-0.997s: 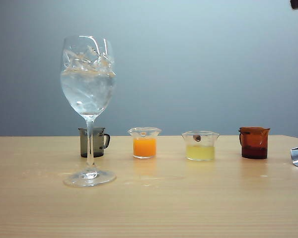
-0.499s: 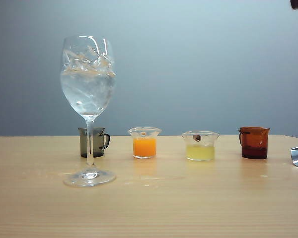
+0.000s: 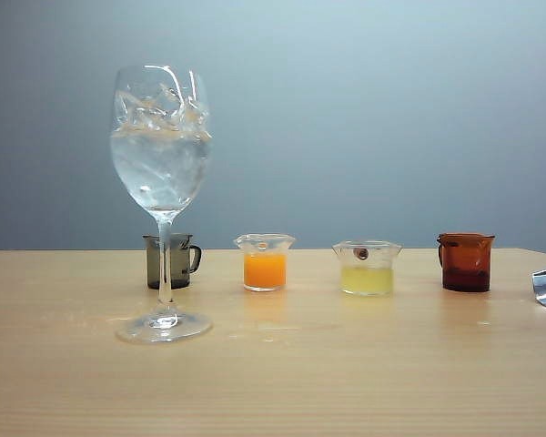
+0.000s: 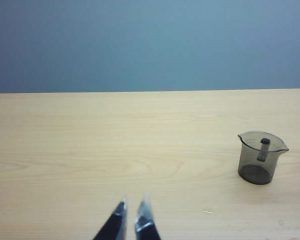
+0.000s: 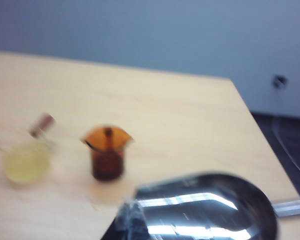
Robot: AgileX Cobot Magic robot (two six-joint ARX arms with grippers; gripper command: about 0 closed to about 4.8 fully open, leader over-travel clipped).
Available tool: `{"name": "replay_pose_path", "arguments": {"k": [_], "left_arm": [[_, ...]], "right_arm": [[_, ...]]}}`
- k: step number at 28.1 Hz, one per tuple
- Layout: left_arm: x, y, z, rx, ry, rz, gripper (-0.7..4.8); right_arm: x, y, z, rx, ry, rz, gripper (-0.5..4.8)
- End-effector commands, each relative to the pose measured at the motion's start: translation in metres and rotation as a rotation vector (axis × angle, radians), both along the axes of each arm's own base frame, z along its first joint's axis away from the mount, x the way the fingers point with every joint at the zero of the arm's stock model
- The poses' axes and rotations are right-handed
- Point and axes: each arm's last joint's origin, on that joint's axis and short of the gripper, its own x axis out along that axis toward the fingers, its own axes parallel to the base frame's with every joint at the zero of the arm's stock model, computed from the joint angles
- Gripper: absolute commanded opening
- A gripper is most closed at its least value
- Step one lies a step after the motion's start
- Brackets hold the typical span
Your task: Pick up the first measuring cup from the left, pour the coconut rum inside into the goblet, and finally put the measuring cup back in its original place.
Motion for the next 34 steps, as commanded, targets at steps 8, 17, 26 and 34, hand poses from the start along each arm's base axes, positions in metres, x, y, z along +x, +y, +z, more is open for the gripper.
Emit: {"name": "replay_pose_path", "arguments": {"k": [8, 17, 26, 34], "left_arm": [[0.0, 0.0, 0.002, 0.001, -0.015, -0.005, 0.35], [0.0, 0.0, 0.002, 0.001, -0.015, -0.005, 0.35], [0.0, 0.0, 0.002, 0.001, -0.015, -0.005, 0.35], [0.0, 0.0, 0.002, 0.001, -0.015, -0.005, 0.35]], "right_arm": [[-0.007, -0.016, -0.014, -0.006, -0.158, -0.127, -0.04], [-0.002, -0.017, -0.032, -0.013, -0.134, -0.141, -0.04], [-0.002, -0.017, -0.032, -0.077, -0.131, -0.142, -0.04], [-0.002, -0.017, -0.032, -0.076, -0.131, -0.142, -0.04]]}}
